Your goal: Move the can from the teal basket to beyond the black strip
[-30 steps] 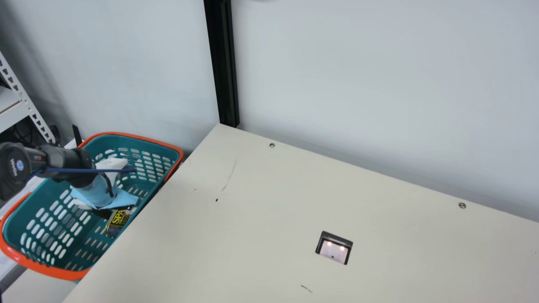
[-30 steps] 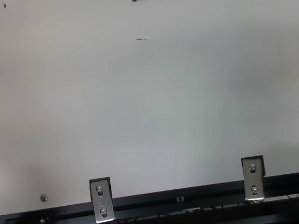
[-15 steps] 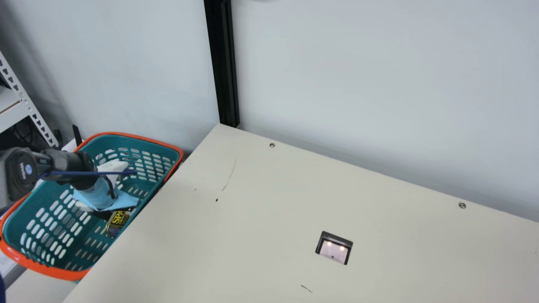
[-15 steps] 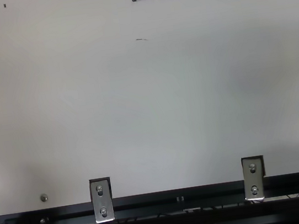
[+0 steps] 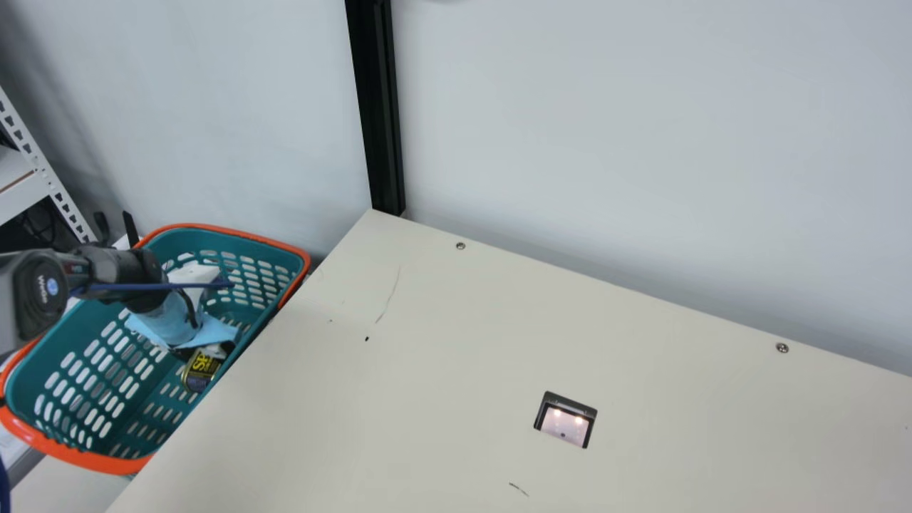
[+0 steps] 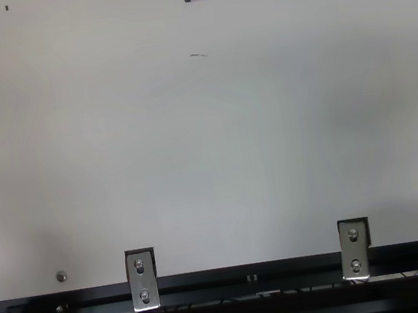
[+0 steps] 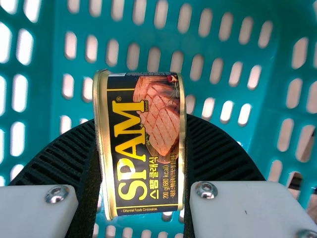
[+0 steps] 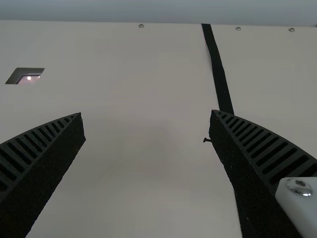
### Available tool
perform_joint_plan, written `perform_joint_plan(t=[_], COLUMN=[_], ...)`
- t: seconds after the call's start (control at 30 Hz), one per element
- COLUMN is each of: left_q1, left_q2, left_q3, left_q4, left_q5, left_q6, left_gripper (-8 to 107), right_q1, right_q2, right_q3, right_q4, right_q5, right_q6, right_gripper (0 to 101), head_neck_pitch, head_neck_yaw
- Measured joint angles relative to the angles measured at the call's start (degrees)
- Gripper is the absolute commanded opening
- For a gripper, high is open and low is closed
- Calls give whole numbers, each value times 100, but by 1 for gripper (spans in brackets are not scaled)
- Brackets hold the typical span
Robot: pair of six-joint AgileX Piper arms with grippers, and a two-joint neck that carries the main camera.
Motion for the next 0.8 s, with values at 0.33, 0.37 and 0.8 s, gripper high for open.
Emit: perform_joint_plan(t=[0.33, 0.37, 0.8], left_q1=[-57, -67, -231], left_q2=[-973, -1098, -2849], left_q3=[613, 690, 1803], left_q4=[-641, -713, -1300], left_q5=[-413, -462, -785], left_q6=[547, 608, 1059], left_gripper=[10, 10, 10], right_q1=[0, 0, 0], right_q2=[0, 0, 0], right_q3=[0, 0, 0], right_q4=[0, 0, 0], right_q5=[0, 0, 0], right_q6=[0, 0, 0], right_gripper=[101, 101, 101], head_neck_pitch=[29, 29, 29], head_neck_yaw=[0, 0, 0])
